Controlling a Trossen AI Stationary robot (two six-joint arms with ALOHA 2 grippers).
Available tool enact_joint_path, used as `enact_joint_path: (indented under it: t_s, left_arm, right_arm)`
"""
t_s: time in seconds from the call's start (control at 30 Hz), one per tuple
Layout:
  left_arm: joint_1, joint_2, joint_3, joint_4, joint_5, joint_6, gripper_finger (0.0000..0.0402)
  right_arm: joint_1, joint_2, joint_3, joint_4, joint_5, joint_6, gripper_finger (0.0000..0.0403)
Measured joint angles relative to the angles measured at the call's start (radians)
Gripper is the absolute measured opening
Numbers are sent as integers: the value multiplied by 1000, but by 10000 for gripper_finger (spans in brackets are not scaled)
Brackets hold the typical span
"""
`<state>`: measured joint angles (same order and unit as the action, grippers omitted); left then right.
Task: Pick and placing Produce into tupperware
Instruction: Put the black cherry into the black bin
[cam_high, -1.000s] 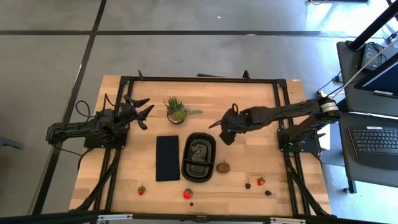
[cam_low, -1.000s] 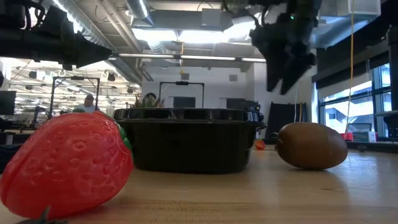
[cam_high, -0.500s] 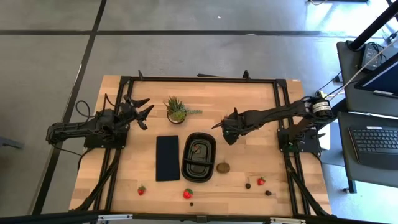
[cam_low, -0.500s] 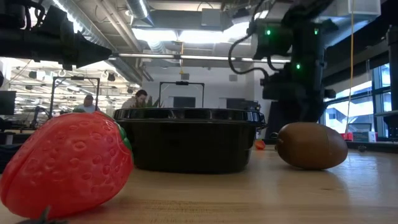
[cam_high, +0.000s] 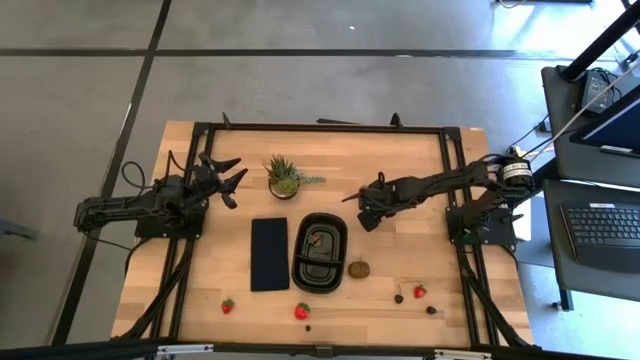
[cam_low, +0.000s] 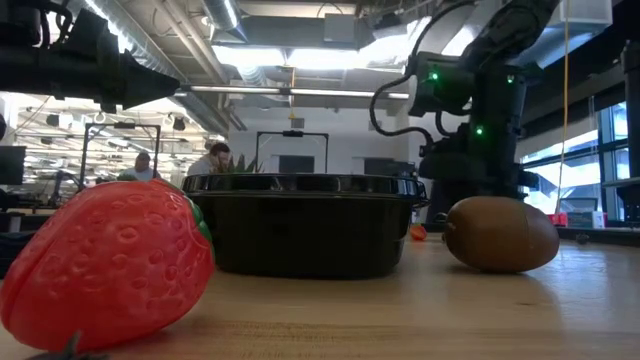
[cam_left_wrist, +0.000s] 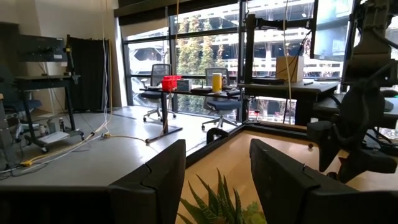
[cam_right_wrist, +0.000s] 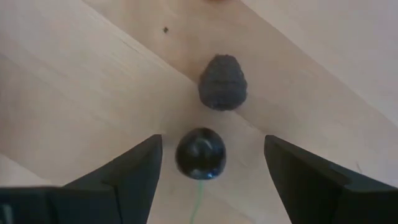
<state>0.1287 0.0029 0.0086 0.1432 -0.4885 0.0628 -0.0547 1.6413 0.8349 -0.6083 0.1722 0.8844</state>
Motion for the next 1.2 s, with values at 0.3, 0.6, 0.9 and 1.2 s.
enact_joint_path:
  t_s: [0.3, 0.6, 0.9, 1.2]
  left_arm:
    - [0, 0, 0, 0, 0, 0, 171]
    - [0, 0, 0, 0, 0, 0, 171]
    - [0, 0, 0, 0, 0, 1, 171]
    - [0, 0, 0, 0, 0, 1, 171]
  right_arm:
    - [0, 0, -6, 10, -10, 2, 257]
    - [0, 0, -6, 15, -23, 6, 189]
    - [-2, 1, -7, 14, -35, 3, 135]
    - [-1, 32, -1, 10, -28, 1, 124]
